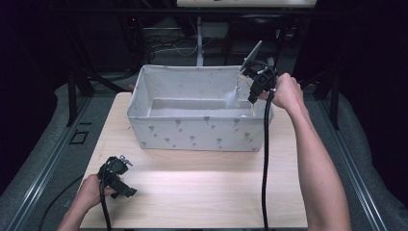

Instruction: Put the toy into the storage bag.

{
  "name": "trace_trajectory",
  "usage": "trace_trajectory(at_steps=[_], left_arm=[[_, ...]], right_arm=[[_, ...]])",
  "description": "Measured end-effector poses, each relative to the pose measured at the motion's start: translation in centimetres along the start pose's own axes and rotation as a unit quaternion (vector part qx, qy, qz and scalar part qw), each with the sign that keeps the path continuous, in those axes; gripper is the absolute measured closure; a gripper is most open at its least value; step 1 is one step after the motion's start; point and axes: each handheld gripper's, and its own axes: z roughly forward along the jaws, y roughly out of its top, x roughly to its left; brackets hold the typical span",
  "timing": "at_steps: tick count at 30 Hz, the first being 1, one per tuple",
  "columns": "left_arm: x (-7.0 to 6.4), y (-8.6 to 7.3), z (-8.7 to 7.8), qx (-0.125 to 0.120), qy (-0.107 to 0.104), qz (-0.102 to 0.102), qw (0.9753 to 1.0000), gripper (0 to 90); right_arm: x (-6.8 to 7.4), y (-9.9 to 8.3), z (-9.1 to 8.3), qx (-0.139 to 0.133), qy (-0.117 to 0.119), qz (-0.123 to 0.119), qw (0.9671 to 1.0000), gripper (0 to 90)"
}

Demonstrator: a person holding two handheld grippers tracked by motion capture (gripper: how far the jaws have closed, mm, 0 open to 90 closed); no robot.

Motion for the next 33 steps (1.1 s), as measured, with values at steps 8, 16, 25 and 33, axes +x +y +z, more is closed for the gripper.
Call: trace_trajectory(at_steps=[8,16,25,33], left_arm=[[0.0,0.0,0.0,-0.001,0.001,0.001,1.0000,0.2],[0.0,0.0,0.1,-0.001,0.001,0.000,1.0000,0.2],[0.0,0.0,0.1,0.001,0.001,0.000,1.0000,0.3],[0.0,0.0,0.1,-0.001,0.001,0.001,1.0000,0.2]], right_arm=[[-0.4,-0.7,1.6,0.011,0.003,0.006,0.9999,88.2],[-0.8,-1.2,2.7,0.020,0.013,0.014,0.9996,88.0],[-1.0,-1.3,3.8,0.029,0.023,0.021,0.9991,87.7],[-1.2,-1.3,3.9,0.037,0.023,0.028,0.9987,87.7]])
